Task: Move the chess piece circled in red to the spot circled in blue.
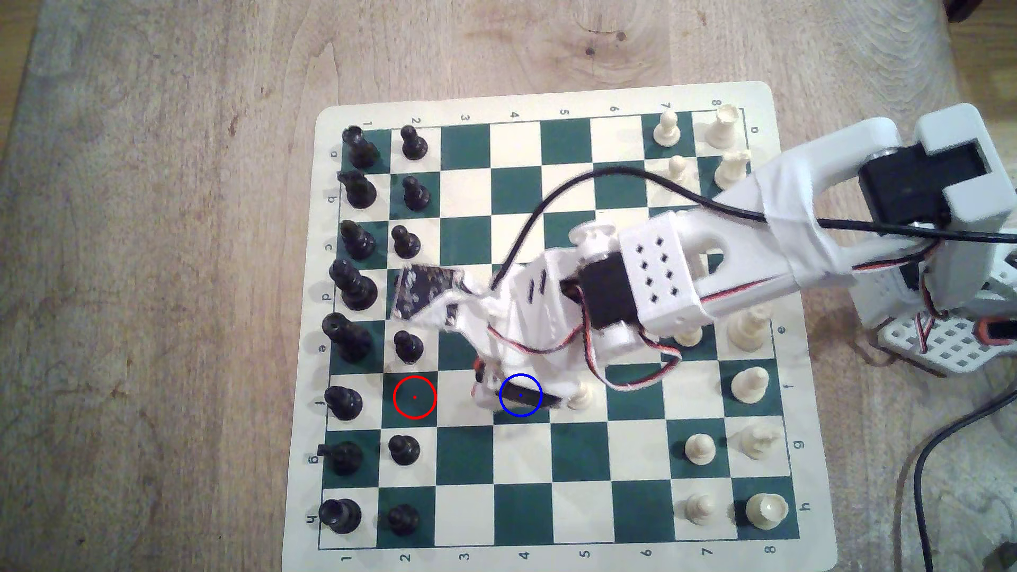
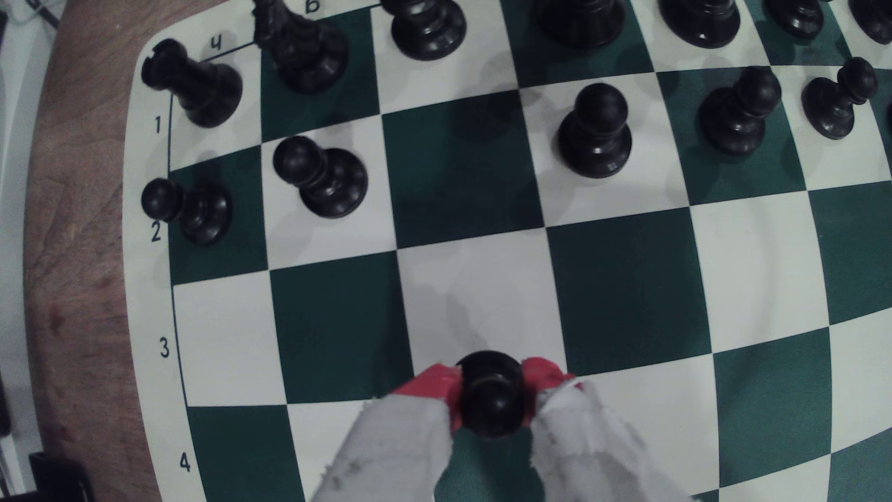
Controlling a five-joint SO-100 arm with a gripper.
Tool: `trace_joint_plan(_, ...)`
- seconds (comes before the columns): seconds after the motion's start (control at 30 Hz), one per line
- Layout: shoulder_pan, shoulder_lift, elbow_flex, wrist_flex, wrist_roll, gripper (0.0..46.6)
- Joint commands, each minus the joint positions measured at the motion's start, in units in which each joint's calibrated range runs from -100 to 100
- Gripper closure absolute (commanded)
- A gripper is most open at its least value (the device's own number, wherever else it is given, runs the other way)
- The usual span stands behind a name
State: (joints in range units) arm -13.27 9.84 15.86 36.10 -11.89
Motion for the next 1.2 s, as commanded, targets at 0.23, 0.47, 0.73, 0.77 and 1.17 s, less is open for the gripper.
trace_joint_plan(0.23,-0.14,-5.94,-0.81,3.63,2.54,44.7)
trace_joint_plan(0.47,0.49,-4.75,-0.36,3.87,2.93,44.7)
trace_joint_plan(0.73,-0.14,-5.60,0.82,3.71,2.54,44.8)
trace_joint_plan(0.77,-0.14,-5.60,0.91,3.71,2.39,44.8)
trace_joint_plan(1.17,-0.84,-6.45,0.19,2.81,2.10,44.8)
